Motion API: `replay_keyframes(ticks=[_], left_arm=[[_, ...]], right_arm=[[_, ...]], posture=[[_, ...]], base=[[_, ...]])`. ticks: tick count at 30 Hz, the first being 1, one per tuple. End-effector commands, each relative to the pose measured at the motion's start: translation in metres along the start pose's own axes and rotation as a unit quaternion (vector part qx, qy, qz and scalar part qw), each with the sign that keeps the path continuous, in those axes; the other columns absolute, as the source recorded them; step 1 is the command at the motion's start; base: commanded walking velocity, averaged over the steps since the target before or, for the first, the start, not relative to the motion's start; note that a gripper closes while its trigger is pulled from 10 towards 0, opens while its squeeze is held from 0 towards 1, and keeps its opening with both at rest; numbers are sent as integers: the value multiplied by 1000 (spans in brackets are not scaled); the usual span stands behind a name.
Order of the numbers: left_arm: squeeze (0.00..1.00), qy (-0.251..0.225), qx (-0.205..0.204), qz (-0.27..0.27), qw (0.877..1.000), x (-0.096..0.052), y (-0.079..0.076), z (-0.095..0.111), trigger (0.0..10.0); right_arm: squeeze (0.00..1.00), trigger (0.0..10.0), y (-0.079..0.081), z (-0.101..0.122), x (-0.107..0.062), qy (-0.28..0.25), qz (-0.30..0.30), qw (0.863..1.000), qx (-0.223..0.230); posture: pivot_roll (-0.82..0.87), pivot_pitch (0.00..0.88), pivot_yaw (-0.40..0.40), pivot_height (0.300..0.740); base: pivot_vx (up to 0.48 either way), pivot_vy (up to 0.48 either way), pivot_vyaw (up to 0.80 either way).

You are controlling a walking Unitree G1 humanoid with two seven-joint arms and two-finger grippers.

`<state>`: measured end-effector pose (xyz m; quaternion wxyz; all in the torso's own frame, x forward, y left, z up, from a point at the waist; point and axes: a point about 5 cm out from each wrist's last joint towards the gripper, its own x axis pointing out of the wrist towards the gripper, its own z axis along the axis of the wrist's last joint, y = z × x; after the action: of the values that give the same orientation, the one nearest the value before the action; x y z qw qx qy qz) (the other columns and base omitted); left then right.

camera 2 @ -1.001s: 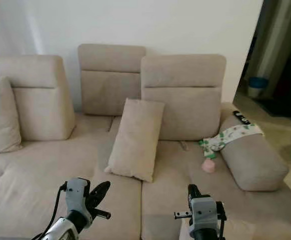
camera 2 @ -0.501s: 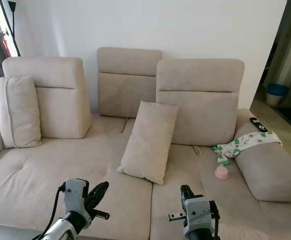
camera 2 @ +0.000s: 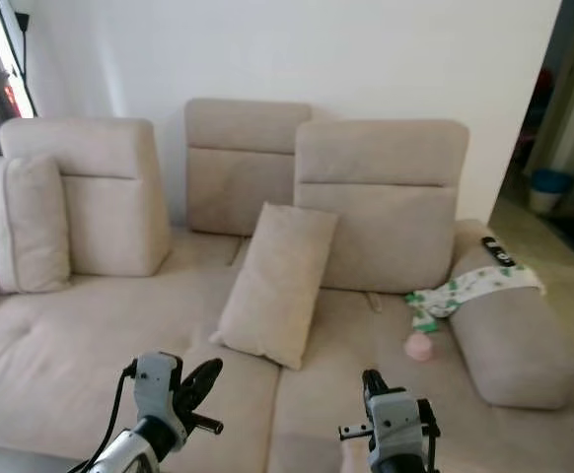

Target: Move the pillow to the sofa from floor

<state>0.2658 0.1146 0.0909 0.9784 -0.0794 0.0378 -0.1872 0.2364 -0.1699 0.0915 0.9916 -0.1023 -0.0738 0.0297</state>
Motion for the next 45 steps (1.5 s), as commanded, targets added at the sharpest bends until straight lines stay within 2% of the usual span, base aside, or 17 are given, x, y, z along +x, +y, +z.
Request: replay_keyframes(ticks=[1,9,31,33,35,37,45], left_arm=[[0,3,-1,-6,1000,2,-3,-2,10000],[0,3,0,-8,1000,3,-3,-2,10000],[0,0,-1,-10,1000,3,-3,-1,10000],[0,21,-2,-12,1000,3,-3,-7,10000],[0,21,-2,-12,1000,3,-3,-7,10000],[0,36,11,-13,999,2,-1,-14,10000],[0,28,23,-4,999,-1,5,-18,10000]], right_arm=[[0,10000,-3,-3,-3,7,-4,1000,-4],[0,10000,-3,-3,-3,7,-4,1000,-5],[0,10000,0,-5,-2,9,-3,1000,-5],[0,10000,2,-13,-6,24,11,1000,-11],[0,10000,2,-13,-6,24,11,1000,-11],[0,10000,3,-23,-14,35,32,999,-18],[0,10000,4,-21,-20,16,46,999,-24]], posture=[[-42,0,19,740],[-43,0,20,740],[-40,0,26,740],[-42,0,26,740],[-42,0,26,740],[-43,0,29,740],[-47,0,32,740]], base=[[0,-420,0],[0,-397,0],[0,0,0],[0,0,0],[0,0,0],[0,0,0],[0,0,0]])
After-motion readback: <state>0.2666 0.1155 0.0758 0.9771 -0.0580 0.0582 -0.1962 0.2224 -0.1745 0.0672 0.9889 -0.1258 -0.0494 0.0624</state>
